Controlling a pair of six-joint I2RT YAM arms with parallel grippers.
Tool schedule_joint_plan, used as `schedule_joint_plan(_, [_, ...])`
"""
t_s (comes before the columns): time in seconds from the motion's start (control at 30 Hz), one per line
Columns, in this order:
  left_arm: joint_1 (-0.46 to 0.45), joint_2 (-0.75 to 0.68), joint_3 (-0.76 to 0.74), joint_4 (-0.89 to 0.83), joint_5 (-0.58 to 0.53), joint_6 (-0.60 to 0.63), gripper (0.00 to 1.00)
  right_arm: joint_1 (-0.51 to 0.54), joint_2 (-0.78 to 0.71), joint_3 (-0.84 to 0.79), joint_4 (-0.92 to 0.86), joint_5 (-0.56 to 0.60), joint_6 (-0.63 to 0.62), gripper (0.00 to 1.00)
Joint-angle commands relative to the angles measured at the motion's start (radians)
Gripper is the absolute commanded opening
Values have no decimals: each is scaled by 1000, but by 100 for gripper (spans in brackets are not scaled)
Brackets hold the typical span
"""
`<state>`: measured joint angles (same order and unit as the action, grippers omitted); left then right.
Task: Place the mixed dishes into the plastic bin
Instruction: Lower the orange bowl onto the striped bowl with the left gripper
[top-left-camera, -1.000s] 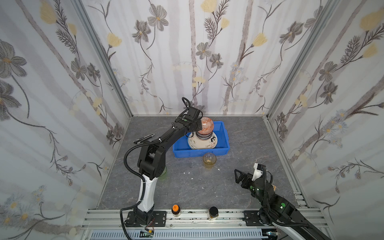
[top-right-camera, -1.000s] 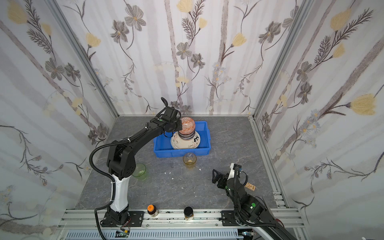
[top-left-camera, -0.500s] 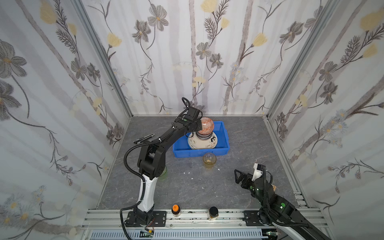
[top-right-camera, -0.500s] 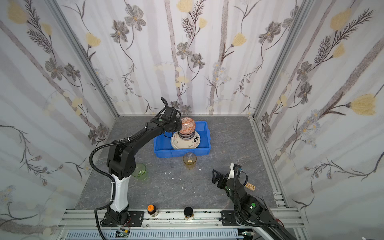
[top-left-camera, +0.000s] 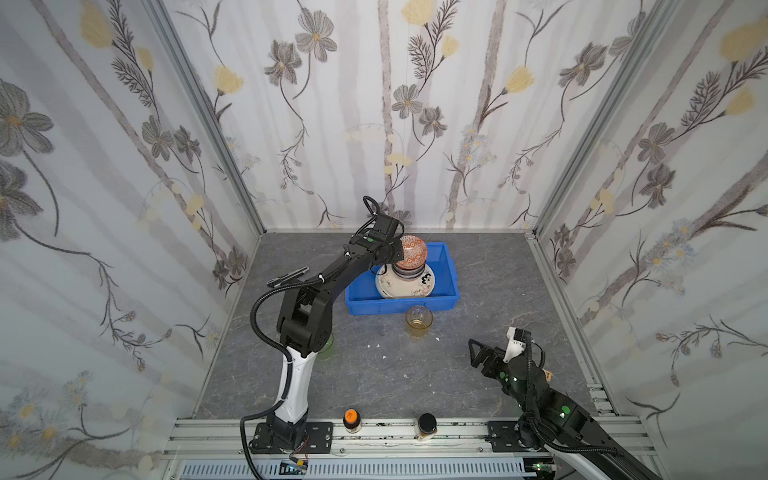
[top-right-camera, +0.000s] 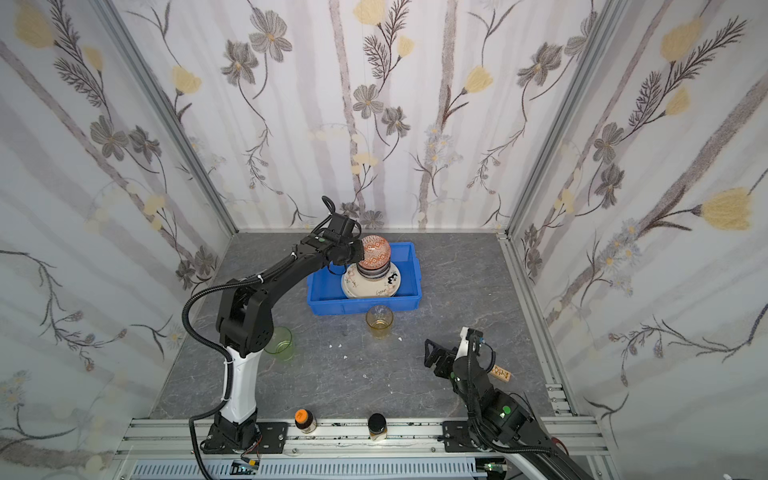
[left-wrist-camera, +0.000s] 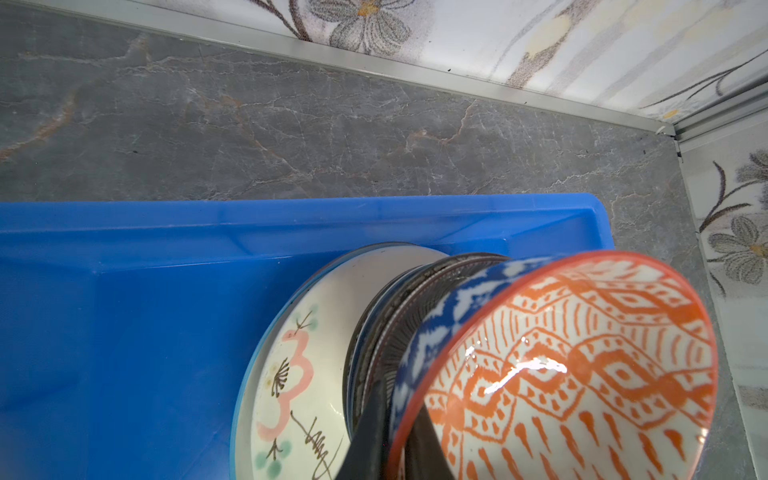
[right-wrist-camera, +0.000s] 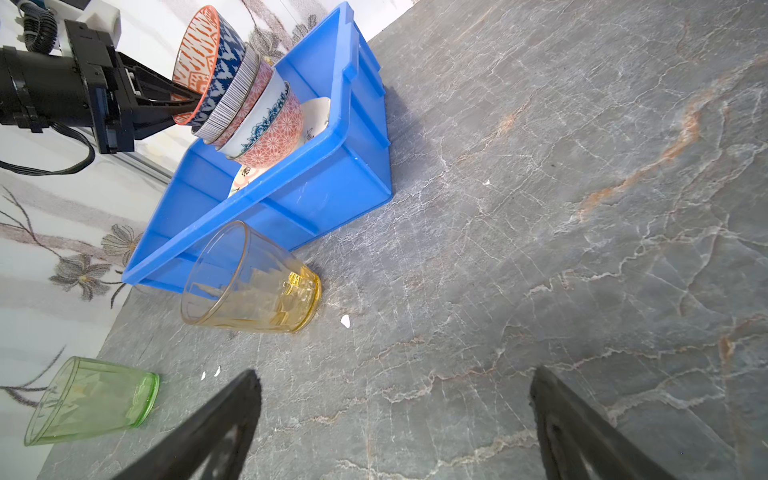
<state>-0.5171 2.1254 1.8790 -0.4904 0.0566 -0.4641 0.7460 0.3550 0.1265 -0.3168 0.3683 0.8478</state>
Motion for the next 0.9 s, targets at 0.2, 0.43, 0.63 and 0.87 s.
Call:
schedule_joint_plan(0.2, [0, -10, 13, 12, 11, 0, 24, 0, 2, -3, 15, -2, 12, 100])
schedule_joint_plan(0.43, [-1, -21, 13, 5, 10, 3, 26, 0, 0, -2, 12, -4, 13, 100])
schedule_joint_plan(0.63, [0, -32, 3, -2, 5, 3, 27, 1, 2, -4, 15, -3, 13, 100])
schedule_joint_plan(0.87, [0, -49, -22, -7, -2, -1, 26, 0, 4, -4, 23, -7, 7, 100])
